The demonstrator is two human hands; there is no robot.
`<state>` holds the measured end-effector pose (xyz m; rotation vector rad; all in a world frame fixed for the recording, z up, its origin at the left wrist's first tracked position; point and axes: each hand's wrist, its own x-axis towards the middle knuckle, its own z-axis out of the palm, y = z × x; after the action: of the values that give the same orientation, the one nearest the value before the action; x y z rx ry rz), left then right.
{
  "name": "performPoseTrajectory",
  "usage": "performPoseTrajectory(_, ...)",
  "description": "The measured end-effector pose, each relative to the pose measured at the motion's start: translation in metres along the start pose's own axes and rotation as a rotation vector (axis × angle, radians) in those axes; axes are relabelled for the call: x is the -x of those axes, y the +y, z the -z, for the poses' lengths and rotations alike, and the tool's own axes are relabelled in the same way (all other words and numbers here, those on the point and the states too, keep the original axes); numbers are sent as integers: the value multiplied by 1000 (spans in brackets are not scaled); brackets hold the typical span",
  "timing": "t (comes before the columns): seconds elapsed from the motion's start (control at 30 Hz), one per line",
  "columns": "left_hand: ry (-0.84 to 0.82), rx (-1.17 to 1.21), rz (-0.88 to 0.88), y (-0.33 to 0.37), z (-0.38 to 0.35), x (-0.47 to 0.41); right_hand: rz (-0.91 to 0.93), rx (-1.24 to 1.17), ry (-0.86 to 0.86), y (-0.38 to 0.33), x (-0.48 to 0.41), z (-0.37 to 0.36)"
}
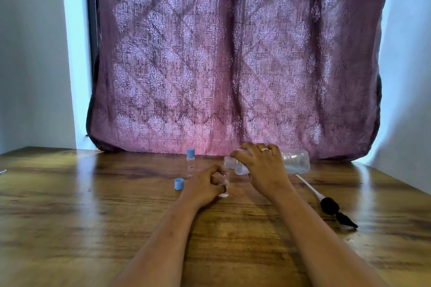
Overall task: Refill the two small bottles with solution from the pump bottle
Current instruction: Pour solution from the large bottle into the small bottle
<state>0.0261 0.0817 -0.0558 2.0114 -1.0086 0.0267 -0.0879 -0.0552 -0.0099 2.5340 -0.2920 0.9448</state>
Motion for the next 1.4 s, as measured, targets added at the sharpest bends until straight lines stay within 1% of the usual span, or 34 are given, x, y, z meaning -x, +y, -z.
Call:
performPoseTrajectory(0.33,-14,23,7,2,0,1,-1,-12,11,0,1,1)
performPoseTrajectory(1.03,-15,26,13,3,1,2,4,-2,-23,1,0,-1)
performPoseTrajectory(1.17,15,-28,2,4,0,2,2,-19,-13,1,1,0)
performPoseTrajectory(1.4,13,-22,0,4,0,2,4,-20,-15,1,1,1)
